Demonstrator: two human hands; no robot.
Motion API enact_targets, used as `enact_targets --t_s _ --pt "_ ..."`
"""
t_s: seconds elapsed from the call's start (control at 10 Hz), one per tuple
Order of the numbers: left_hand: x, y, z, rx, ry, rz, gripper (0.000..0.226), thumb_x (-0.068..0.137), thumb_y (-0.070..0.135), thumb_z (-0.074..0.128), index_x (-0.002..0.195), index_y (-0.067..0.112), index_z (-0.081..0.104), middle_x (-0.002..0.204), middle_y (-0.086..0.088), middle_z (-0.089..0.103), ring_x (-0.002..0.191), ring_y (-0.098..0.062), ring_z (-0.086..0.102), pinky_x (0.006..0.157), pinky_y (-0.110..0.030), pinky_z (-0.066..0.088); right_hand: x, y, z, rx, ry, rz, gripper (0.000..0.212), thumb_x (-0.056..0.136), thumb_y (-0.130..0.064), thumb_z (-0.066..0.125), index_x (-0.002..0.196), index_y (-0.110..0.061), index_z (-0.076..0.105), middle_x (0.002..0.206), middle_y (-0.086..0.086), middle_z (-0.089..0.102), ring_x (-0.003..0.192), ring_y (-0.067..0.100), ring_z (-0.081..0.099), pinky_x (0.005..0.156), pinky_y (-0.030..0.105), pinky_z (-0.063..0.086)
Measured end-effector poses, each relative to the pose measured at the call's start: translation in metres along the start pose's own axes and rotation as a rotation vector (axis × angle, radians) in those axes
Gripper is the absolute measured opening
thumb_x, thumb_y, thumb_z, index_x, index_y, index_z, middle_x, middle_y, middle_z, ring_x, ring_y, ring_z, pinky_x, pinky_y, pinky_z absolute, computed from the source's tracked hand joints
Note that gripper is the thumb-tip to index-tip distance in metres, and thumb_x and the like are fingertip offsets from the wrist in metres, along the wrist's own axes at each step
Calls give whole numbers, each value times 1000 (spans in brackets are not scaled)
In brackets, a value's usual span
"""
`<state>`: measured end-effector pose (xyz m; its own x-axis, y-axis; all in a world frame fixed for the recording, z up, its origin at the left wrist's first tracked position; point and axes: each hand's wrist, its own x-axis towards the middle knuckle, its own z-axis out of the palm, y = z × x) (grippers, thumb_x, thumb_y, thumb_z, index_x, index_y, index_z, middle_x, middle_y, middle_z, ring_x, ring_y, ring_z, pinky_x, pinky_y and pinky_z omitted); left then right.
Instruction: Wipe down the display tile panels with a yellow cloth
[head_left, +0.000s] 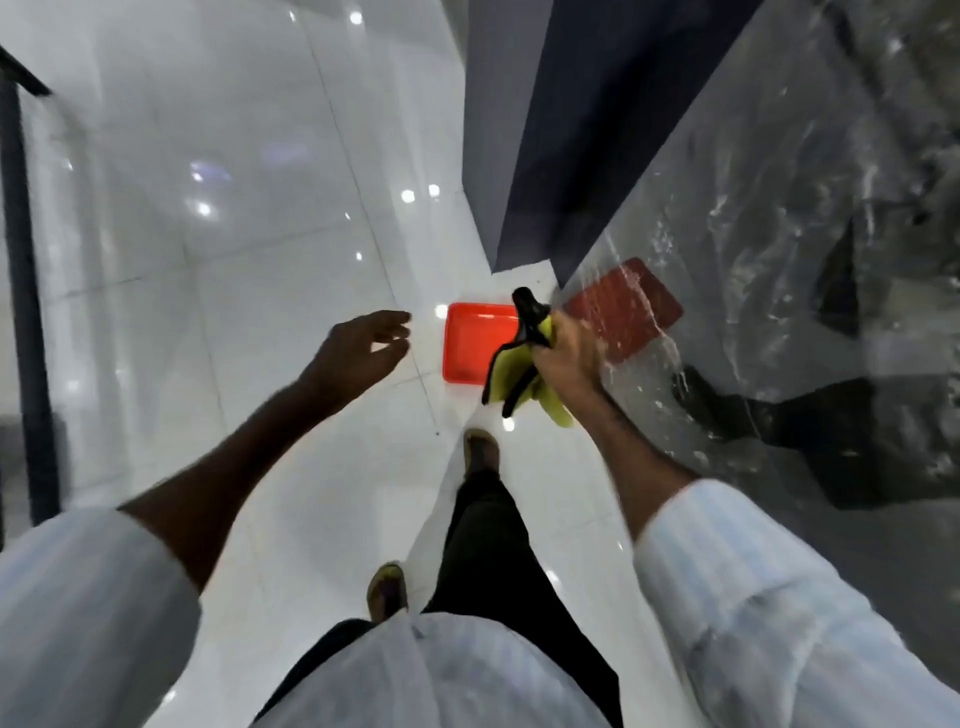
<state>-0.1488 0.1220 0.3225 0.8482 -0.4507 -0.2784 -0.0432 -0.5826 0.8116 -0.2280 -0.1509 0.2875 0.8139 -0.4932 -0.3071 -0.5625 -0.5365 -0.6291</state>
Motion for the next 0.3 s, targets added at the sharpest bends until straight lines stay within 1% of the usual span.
enact_targets --t_s 0.1,0.2,0.3 --pt "30 -14 2 -40 -32 -71 34 93 4 75 123 21 69 112 -11 74 96 6 68 93 -23 56 62 2 11 -67 -205 92 41 72 -15 62 112 -22 67 97 0 62 97 28 58 94 42 48" --pt "63 -15 -7 -82 23 -209 32 97 2 69 123 21 68 112 -9 73 93 14 65 82 -7 51 125 -14 19 -131 -428 79 11 83 -3 60 85 -14 61 84 -3 52 89 20 49 76 32 40" --pt "79 -13 -15 -121 54 -259 34 100 3 66 133 9 65 118 -9 70 95 13 65 83 -6 49 147 -31 22 -99 -449 17 9 85 -5 60 91 -8 66 89 -1 55 91 19 53 75 33 41"
